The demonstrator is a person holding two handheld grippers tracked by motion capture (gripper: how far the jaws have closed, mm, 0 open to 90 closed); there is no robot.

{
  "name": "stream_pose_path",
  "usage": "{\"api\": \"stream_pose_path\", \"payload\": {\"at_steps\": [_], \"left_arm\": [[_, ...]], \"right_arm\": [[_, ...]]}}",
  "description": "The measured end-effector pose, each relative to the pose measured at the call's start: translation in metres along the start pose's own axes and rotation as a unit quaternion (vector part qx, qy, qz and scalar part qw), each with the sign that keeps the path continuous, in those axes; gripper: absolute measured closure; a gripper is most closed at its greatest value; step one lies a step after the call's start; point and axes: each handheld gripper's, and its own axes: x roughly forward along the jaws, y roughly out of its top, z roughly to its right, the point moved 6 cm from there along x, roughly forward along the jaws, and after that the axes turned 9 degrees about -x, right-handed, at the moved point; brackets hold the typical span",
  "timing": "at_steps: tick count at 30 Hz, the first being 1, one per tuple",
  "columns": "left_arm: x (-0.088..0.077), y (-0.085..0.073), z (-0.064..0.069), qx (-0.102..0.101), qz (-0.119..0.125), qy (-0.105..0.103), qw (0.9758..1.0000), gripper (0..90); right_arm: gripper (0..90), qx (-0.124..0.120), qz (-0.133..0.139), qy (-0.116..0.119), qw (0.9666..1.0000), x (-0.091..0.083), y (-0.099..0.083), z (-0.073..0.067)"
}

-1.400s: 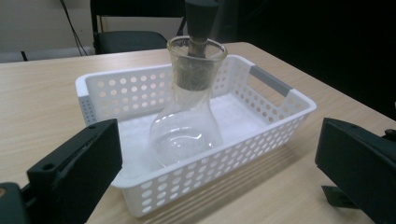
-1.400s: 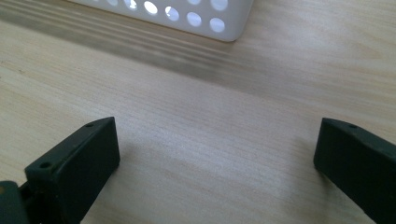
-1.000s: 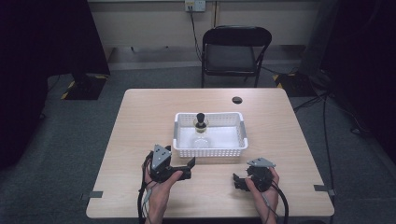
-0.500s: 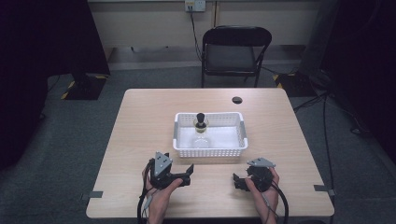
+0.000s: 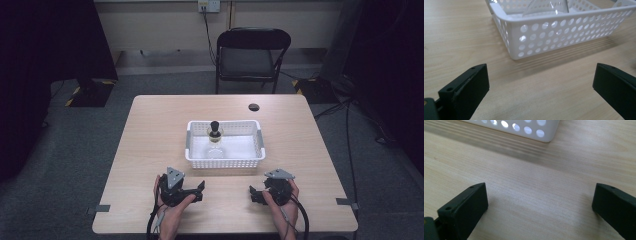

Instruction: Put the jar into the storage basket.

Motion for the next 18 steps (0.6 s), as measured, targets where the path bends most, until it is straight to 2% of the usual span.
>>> {"api": "stream_pose_path", "payload": {"at_steps": [8,13,15,18], "left_arm": [[0.011,-0.011,-0.002,0.008,-0.041,0.018,0.9989,0.4],[0.019,-0.018,-0.004,0.010,-0.074,0.040,0.9964,0.7],[0.019,-0.018,-0.004,0.007,-0.076,0.042,0.9962,0.8],[0.021,-0.019,-0.006,0.003,-0.093,0.051,0.9944,0.8]], "right_arm": [[0.0,0.000,0.000,0.000,1.0000,0.000,0.000,0.000],[0.0,0.000,0.000,0.000,1.0000,0.000,0.000,0.000],[0.0,0.000,0.000,0.000,1.0000,0.000,0.000,0.000],[0.0,0.000,0.000,0.000,1.0000,0.000,0.000,0.000]]}}
